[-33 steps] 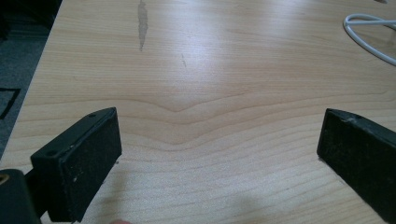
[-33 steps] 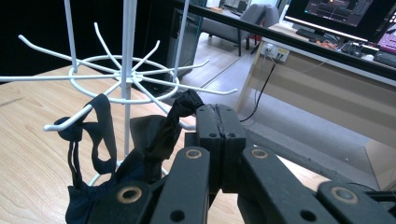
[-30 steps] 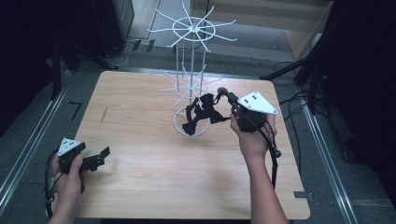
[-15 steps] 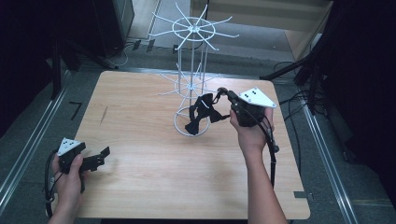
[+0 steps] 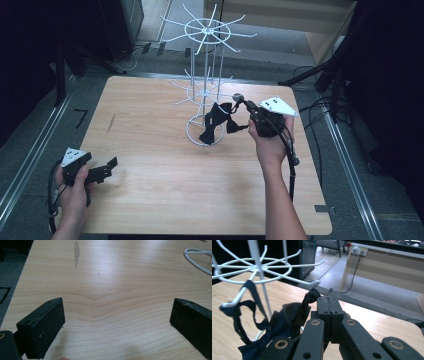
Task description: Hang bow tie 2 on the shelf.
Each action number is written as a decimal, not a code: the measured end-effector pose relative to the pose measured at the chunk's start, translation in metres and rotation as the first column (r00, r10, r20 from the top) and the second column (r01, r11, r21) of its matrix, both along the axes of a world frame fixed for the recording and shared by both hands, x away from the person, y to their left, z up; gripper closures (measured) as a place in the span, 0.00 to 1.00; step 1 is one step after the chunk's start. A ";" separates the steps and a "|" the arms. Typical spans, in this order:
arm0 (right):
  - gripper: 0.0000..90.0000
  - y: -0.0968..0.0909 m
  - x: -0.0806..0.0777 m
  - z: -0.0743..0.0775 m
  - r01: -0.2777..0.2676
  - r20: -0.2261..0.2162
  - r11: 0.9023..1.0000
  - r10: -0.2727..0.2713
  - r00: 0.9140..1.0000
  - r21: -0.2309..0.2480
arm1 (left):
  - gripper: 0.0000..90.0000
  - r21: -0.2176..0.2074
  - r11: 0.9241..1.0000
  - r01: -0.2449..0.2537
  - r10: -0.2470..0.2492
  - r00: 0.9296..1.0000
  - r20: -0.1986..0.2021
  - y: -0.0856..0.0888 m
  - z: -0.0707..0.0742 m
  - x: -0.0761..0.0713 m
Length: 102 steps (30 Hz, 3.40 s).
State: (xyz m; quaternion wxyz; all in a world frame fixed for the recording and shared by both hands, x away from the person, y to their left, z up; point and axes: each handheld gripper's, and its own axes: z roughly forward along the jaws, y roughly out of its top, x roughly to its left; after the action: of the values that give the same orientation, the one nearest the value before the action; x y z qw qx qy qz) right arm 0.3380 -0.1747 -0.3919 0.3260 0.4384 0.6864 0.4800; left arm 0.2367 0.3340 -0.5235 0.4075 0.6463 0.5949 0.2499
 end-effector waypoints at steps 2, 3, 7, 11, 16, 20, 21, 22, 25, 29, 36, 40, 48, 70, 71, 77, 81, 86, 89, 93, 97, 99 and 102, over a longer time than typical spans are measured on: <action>1.00 -0.003 0.000 0.001 0.017 -0.003 1.000 -0.017 1.000 0.006 | 0.00 0.000 1.000 0.000 0.000 1.000 0.000 0.000 0.000 0.000; 1.00 -0.003 0.000 0.001 0.017 -0.003 1.000 -0.017 1.000 0.006 | 0.00 0.000 1.000 0.000 0.000 1.000 0.000 0.000 0.000 0.000; 1.00 -0.004 0.003 0.007 0.047 -0.010 0.999 -0.047 0.999 0.008 | 0.00 0.003 1.000 0.000 0.000 1.000 0.001 0.000 0.000 0.000; 1.00 -0.002 0.006 0.008 0.059 -0.019 0.998 -0.059 0.998 0.004 | 0.00 0.000 1.000 0.000 0.000 1.000 0.001 0.000 0.000 0.000; 1.00 0.000 0.011 0.008 0.077 -0.029 0.997 -0.077 0.997 0.006 | 0.00 -0.004 1.000 -0.002 0.002 1.000 -0.001 0.000 0.000 0.000; 1.00 0.002 0.014 0.009 0.083 -0.031 0.997 -0.083 0.996 0.002 | 0.00 -0.002 1.000 0.000 0.000 1.000 0.000 0.000 0.000 0.000; 1.00 0.003 0.015 0.011 0.086 -0.030 0.996 -0.086 0.996 0.002 | 0.00 -0.003 1.000 -0.001 0.001 1.000 0.002 0.000 0.000 0.000; 1.00 0.003 0.015 0.011 0.086 -0.030 0.996 -0.086 0.996 0.002 | 0.00 -0.003 1.000 -0.001 0.001 1.000 0.002 0.000 0.000 0.000; 1.00 0.005 0.017 0.016 0.090 -0.019 0.996 -0.090 0.996 0.012 | 0.00 -0.003 1.000 0.000 0.000 1.000 0.000 0.000 0.000 0.000; 1.00 0.007 0.016 0.021 0.085 -0.008 0.996 -0.085 0.996 0.013 | 0.00 -0.003 1.000 -0.001 0.001 1.000 0.001 0.000 0.000 0.000; 1.00 0.012 0.012 0.026 0.074 0.005 0.997 -0.074 0.997 0.023 | 0.00 0.000 1.000 0.000 0.000 1.000 0.000 0.000 0.000 0.000; 1.00 0.016 0.009 0.028 0.065 0.009 0.997 -0.066 0.998 0.028 | 0.00 0.001 1.000 0.000 0.000 1.000 0.000 0.000 0.000 0.000; 1.00 0.029 0.004 0.028 0.036 0.016 0.999 -0.036 0.999 0.041 | 0.00 0.000 1.000 0.000 0.000 1.000 -0.001 0.000 0.000 0.000; 1.00 0.055 0.005 0.027 -0.016 0.013 0.999 0.015 1.000 0.043 | 0.00 -0.005 1.000 -0.001 0.001 1.000 0.001 0.001 0.000 0.000; 1.00 0.056 0.005 0.027 -0.021 0.013 0.999 0.021 1.000 0.043 | 0.00 -0.006 1.000 -0.001 0.001 1.000 0.001 0.001 0.000 0.000; 1.00 0.059 0.005 0.021 -0.042 0.002 0.998 0.042 0.999 0.047 | 0.00 -0.006 1.000 -0.001 0.001 1.000 0.003 0.001 0.000 0.000; 0.95 0.057 0.004 0.013 -0.057 -0.011 0.996 0.058 0.998 0.069 | 0.00 -0.005 1.000 0.000 0.000 1.000 0.003 0.001 0.000 0.000; 0.90 0.053 0.002 0.007 -0.079 -0.015 0.993 0.081 0.997 0.093 | 0.00 -0.003 1.000 0.000 0.000 1.000 0.002 0.001 0.000 0.000; 0.89 0.051 0.001 0.005 -0.086 -0.015 0.991 0.088 0.996 0.098 | 0.00 -0.002 1.000 0.000 0.000 1.000 0.003 0.001 0.000 0.001; 0.87 0.049 -0.001 0.003 -0.093 -0.016 0.991 0.095 0.995 0.101 | 0.00 0.001 1.000 -0.001 0.001 1.000 0.003 0.000 0.000 0.000; 0.85 0.045 -0.002 -0.001 -0.091 -0.022 0.990 0.094 0.995 0.105 | 0.00 0.000 1.000 0.000 0.000 1.000 0.002 0.000 0.000 0.000; 0.84 0.043 -0.003 -0.004 -0.093 -0.028 0.990 0.097 0.995 0.110 | 0.00 0.000 1.000 -0.001 0.001 1.000 0.002 0.000 0.000 0.000; 0.80 0.042 -0.005 -0.007 -0.094 -0.029 0.989 0.097 0.995 0.113 | 0.00 -0.001 1.000 0.000 0.000 1.000 0.002 0.000 0.000 0.000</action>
State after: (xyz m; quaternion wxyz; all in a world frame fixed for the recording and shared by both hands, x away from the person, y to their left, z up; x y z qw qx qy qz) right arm 0.3332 -0.1328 -0.3986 0.2658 0.4307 0.6842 0.5251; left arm 0.2372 0.3343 -0.5235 0.4081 0.6458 0.5947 0.2503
